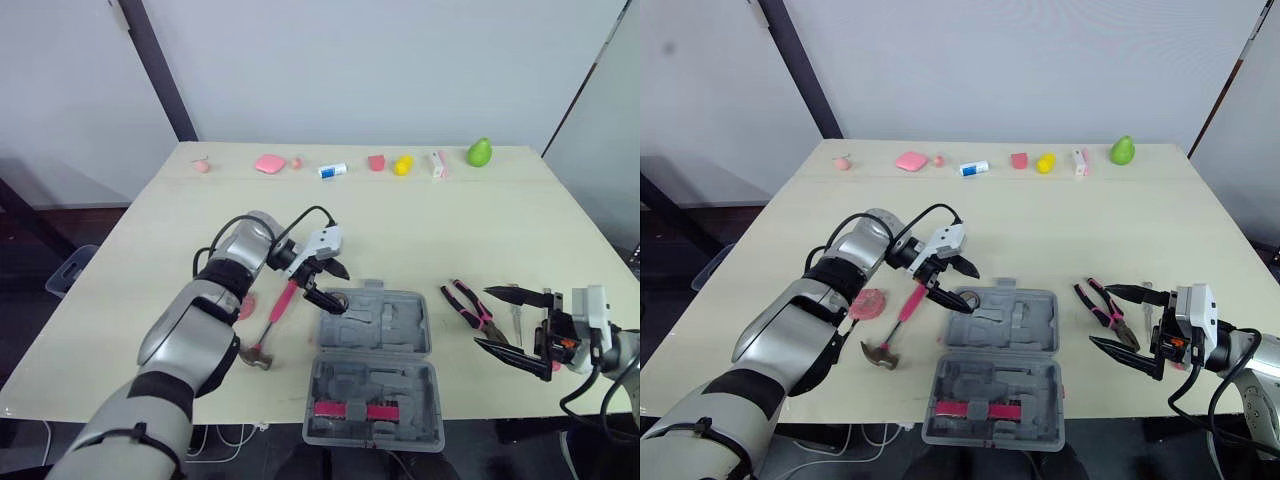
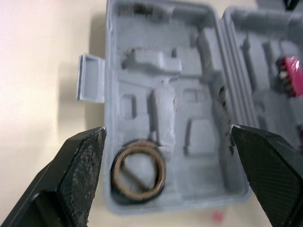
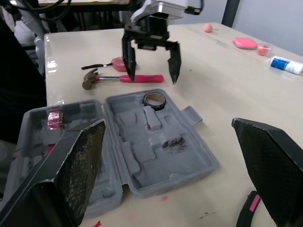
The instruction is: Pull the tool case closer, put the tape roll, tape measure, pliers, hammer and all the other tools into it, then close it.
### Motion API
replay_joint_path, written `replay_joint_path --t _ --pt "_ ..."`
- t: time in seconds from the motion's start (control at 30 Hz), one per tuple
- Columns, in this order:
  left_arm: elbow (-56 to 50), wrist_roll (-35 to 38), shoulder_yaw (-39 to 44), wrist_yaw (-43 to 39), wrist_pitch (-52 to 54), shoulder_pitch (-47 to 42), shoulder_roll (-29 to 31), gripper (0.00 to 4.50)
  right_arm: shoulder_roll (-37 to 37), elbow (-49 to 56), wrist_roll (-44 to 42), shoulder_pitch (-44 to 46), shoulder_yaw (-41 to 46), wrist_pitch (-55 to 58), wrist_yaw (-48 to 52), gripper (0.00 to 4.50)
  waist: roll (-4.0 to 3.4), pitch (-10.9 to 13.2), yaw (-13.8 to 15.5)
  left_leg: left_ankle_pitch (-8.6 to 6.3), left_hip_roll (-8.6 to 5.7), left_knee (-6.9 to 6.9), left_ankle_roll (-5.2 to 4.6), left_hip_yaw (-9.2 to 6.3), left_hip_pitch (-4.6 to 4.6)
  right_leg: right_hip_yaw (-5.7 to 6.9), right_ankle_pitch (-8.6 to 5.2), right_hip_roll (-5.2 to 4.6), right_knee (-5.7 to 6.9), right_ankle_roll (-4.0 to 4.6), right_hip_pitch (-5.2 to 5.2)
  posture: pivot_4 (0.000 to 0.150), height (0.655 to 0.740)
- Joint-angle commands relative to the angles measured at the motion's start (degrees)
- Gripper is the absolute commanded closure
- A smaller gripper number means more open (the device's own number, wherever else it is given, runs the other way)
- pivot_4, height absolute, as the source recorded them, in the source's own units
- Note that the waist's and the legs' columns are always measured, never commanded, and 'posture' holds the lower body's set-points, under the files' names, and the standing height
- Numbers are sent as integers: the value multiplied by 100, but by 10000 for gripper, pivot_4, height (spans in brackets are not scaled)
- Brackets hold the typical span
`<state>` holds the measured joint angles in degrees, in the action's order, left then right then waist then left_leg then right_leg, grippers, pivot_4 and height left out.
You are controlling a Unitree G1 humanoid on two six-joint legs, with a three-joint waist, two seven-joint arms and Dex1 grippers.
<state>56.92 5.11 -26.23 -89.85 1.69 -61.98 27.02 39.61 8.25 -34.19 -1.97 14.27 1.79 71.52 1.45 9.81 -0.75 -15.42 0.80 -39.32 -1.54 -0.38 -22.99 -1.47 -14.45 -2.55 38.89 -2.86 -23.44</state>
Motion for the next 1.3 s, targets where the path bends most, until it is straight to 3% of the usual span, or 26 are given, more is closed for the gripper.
replay_joint_path --t 0.03,0.2,0.43,0.8,0.93,1.3 --pt "-132 341 700 -173 -181 231 99 7827 -45 161 -71 -43 173 -117 -93 0 0 0 0 0 0 0 0 0 0 0 0 0 0 0 0 1500 7400" --pt "-71 562 1465 279 -532 704 92 28481 -154 255 -47 -147 201 -202 -250 0 0 0 8 0 0 0 0 0 0 1 0 -1 -1 0 0 1500 7400" --pt "-122 564 1867 183 -733 1251 3 28481 -264 283 13 -186 144 -334 -426 0 -2 -1 11 0 -1 0 0 1 2 1 1 -2 0 0 1 1500 7400" --pt "514 241 1971 531 -1353 992 -363 28481 -339 247 78 -179 110 -438 -504 0 -2 -1 2 0 -3 0 0 1 1 3 1 -3 -1 0 2 1500 7400" --pt "930 -200 1807 971 -1957 964 -523 28481 -357 205 121 -145 87 -492 -506 0 -2 -1 3 0 -4 0 0 1 4 3 1 -3 0 0 3 1500 7400" --pt "1442 -826 1692 1376 -2074 1017 -671 28481 -371 253 154 -226 111 -552 -526 0 -2 -2 10 0 -5 0 0 0 4 2 2 -4 0 -2 4 1500 7400"
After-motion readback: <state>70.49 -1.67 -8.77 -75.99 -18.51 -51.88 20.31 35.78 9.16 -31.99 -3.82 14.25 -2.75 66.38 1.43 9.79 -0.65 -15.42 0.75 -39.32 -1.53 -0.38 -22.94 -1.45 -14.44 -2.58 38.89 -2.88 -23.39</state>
